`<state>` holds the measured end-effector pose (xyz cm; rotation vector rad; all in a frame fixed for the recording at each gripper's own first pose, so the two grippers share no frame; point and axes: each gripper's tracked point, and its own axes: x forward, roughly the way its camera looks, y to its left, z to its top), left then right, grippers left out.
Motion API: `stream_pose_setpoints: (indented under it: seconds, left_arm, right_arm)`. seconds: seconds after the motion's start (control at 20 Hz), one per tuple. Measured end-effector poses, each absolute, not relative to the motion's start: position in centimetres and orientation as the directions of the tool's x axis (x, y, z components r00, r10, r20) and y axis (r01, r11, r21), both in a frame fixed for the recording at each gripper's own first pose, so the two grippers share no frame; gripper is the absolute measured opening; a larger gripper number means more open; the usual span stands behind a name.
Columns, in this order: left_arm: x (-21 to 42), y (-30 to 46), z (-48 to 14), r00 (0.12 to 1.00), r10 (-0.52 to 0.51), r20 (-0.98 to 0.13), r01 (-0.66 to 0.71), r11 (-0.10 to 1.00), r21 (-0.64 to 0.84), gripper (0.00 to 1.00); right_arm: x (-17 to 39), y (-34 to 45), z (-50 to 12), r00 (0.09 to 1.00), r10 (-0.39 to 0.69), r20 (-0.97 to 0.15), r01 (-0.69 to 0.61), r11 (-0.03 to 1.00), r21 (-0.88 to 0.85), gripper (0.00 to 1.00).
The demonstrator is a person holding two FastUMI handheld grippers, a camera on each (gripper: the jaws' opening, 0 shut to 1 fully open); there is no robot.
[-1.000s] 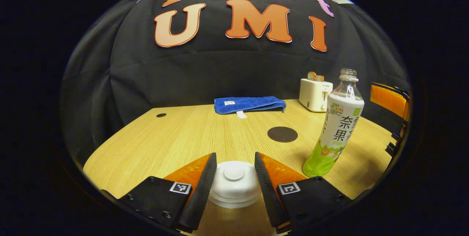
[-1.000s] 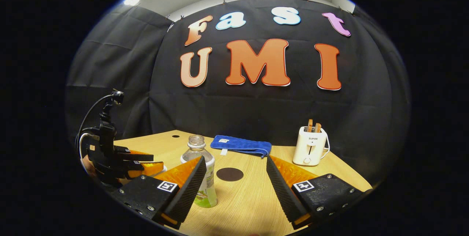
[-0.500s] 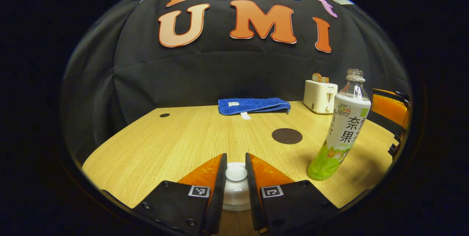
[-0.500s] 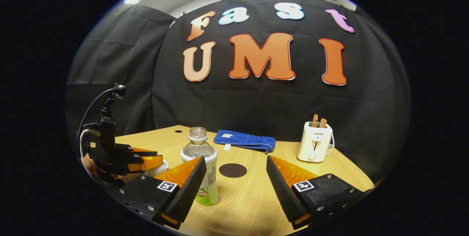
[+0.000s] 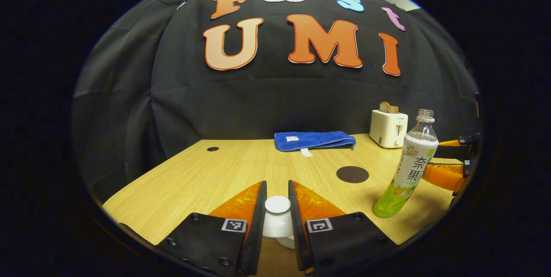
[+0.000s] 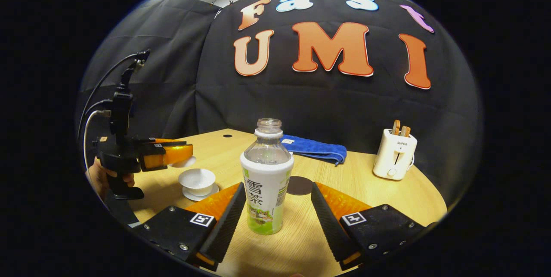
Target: Open the teacup lid with one hand, grasp the water bottle and pour water into the teacup with the other hand; after pouring, place the water bottle on the coaster and then close the teacup lid.
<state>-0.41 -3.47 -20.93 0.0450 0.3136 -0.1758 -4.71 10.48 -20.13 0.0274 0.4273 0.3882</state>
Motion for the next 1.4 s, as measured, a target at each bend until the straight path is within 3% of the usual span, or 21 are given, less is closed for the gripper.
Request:
stream_pose_setpoints:
  seconds: [0.25,0.35,0.4,0.95,1.2,1.4]
  left_arm:
    - [-0.3,-0.5,-20.8,0.944,-0.116,-0.308,0.128,0.992,0.017,0.36]
    - [-0.5,0.6,-21.1,0.945,-0.1,-0.311,0.111,0.994,0.021,0.36]
    - [-0.4,0.9,-21.2,0.946,-0.096,-0.31,0.108,0.994,0.021,0.36]
    - [-0.4,3.6,-21.5,0.95,-0.073,-0.303,0.083,0.996,0.02,0.36]
    - [-0.8,4.5,-21.5,0.952,-0.067,-0.297,0.076,0.997,0.019,0.36]
    - [-1.2,5.8,-20.9,0.958,-0.052,-0.281,0.063,0.997,0.032,0.36]
  right_arm:
    - [-4.7,12.1,-22.9,0.799,0.389,-0.459,-0.362,0.92,0.149,0.83]
    - [-4.6,12.7,-23.9,0.785,0.391,-0.48,-0.357,0.92,0.165,0.69]
    - [-4.3,13.2,-24.3,0.786,0.391,-0.479,-0.352,0.92,0.172,0.67]
    - [-3.5,13.8,-24.6,0.815,0.34,-0.47,-0.295,0.941,0.168,0.61]
    - [-2.5,13.0,-22.3,0.868,0.27,-0.417,-0.312,0.949,-0.036,0.61]
    - [-1.4,12.8,-21.3,0.896,0.21,-0.391,-0.342,0.889,-0.306,0.61]
